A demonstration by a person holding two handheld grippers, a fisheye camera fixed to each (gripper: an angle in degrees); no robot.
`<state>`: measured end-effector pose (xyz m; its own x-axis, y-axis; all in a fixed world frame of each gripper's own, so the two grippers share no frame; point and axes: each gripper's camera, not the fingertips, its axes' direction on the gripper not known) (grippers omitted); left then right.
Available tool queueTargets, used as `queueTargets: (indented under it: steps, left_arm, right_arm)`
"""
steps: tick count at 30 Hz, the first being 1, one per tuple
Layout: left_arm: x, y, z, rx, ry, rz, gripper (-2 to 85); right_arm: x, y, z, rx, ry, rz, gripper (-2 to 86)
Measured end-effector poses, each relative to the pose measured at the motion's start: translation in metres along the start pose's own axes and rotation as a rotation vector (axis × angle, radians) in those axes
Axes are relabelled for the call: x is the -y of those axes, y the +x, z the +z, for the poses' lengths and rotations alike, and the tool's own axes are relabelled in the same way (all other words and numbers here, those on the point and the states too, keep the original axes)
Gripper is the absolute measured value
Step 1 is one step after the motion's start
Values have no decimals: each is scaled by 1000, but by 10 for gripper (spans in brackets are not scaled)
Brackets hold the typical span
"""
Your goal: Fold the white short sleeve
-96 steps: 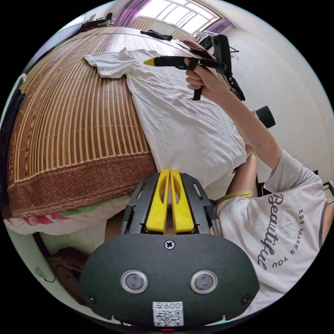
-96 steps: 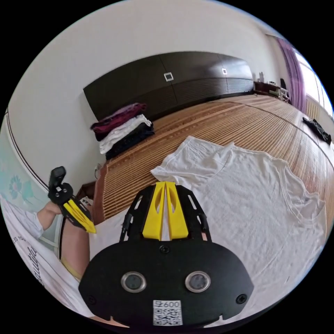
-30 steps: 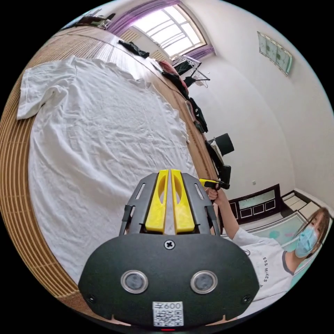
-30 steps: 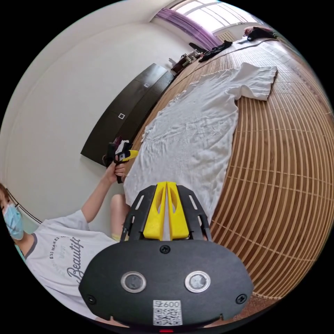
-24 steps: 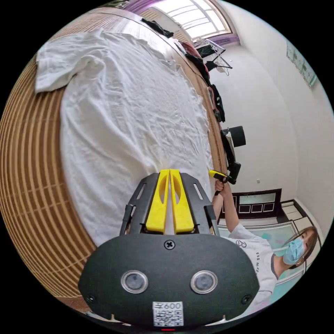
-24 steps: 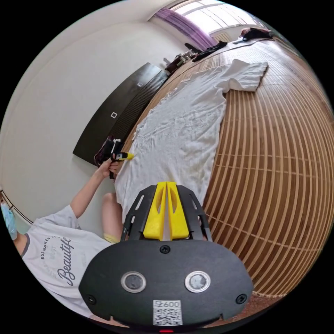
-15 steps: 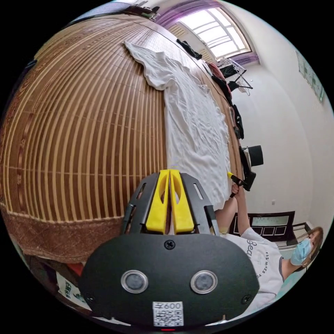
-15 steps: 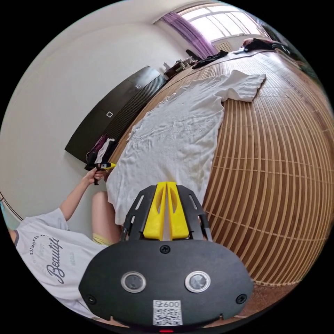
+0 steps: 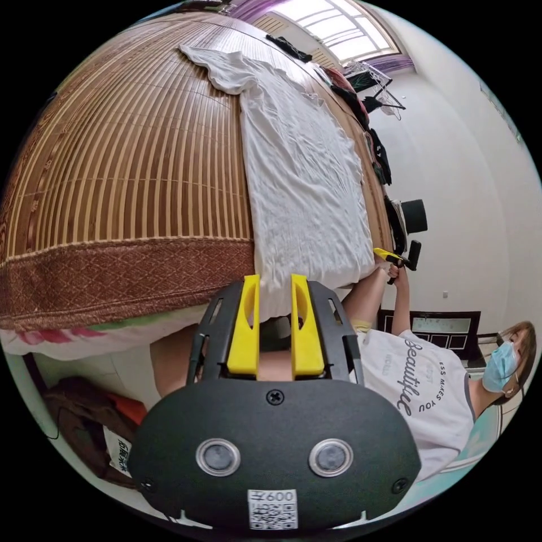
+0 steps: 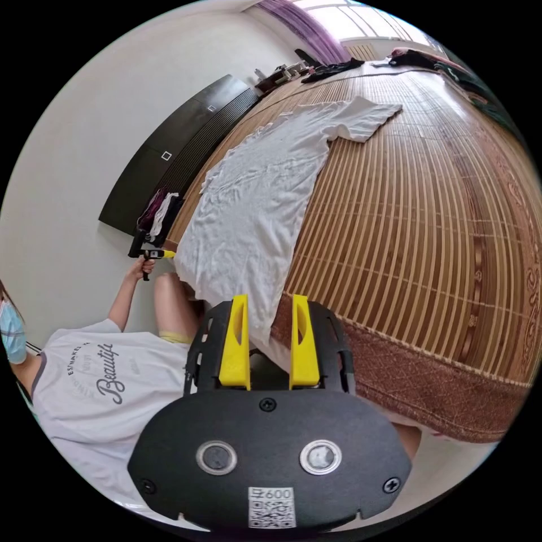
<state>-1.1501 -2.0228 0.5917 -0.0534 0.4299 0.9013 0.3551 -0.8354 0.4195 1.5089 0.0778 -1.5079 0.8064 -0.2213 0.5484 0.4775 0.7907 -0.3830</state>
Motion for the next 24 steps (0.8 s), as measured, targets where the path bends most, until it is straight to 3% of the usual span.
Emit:
queueTargets:
  steps: [8,14,24]
  left_arm:
    - [-5,2,5,105,-123,6,85]
    - [5,-6,20,50,-135,20,55]
    - [4,-7,2,59,-117,53,14]
  right_arm:
    - [-5,10,-17,73,-38,18,57]
    - [12,9,-15,75,-109,-8,9]
    - [27,-8,-19,-60,-204,-42,-8]
